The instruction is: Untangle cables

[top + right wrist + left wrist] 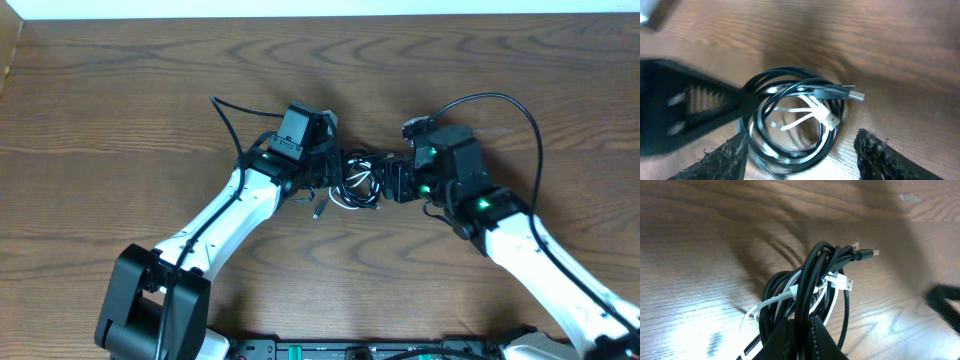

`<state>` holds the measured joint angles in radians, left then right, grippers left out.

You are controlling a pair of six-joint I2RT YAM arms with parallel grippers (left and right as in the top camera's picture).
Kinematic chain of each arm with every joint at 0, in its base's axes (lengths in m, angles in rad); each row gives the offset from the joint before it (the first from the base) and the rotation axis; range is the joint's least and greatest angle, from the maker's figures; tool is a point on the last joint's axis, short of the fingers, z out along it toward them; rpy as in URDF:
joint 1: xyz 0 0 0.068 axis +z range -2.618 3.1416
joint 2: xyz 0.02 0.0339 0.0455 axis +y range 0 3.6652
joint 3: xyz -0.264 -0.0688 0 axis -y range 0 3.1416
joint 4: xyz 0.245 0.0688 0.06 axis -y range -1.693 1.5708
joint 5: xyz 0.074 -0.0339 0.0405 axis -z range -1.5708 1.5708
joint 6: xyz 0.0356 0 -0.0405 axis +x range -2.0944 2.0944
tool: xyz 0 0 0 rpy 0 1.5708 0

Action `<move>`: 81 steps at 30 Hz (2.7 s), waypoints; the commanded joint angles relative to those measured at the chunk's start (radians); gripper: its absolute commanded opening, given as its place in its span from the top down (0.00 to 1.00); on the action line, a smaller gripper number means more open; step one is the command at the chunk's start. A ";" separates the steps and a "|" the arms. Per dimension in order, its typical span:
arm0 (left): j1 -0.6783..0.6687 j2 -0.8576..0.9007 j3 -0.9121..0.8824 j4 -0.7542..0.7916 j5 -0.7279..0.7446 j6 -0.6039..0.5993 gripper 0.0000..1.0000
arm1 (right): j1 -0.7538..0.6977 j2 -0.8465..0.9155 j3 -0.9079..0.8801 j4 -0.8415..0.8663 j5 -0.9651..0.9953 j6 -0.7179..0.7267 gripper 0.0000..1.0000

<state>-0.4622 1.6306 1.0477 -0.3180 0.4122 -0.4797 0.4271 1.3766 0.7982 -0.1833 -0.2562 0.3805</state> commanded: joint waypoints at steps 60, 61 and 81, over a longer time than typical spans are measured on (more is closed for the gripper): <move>0.243 -0.307 0.015 0.076 0.378 -0.054 0.92 | -0.243 -0.067 0.169 -0.287 0.185 0.022 0.54; 0.222 -0.307 0.015 0.134 0.402 -0.054 0.93 | -0.243 -0.067 0.169 -0.288 0.185 0.022 0.53; 0.124 -0.140 0.014 -0.154 -0.131 0.090 0.28 | -0.236 -0.016 0.168 -0.318 0.028 -0.064 0.31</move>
<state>-0.3382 1.4204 1.0569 -0.4828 0.1261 -0.4099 0.1810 1.3193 0.9585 -0.4934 -0.1818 0.3431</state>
